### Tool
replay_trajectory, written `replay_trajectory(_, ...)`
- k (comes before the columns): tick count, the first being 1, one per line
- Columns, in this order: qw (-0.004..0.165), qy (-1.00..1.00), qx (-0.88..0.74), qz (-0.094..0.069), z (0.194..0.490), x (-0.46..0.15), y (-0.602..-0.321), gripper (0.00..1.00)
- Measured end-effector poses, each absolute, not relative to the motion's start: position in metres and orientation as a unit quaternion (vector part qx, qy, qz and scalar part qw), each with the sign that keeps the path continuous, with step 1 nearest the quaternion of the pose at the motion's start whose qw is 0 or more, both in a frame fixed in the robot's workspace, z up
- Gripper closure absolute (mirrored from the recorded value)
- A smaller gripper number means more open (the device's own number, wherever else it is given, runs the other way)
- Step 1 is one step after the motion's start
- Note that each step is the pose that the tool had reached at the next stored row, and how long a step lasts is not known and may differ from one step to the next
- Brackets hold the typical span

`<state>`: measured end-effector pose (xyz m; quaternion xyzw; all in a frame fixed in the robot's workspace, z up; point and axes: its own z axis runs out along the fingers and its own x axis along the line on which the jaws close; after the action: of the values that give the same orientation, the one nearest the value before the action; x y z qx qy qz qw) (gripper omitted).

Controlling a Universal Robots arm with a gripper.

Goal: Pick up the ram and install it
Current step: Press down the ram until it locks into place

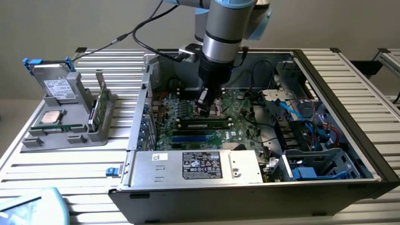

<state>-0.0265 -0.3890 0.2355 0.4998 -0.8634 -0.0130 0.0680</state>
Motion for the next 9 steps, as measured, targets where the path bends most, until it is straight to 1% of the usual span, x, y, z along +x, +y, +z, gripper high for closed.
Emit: replay_trajectory(9,0.067,-0.891,0.450,-0.017,0.2468,-0.0265,-0.3890,0.90)
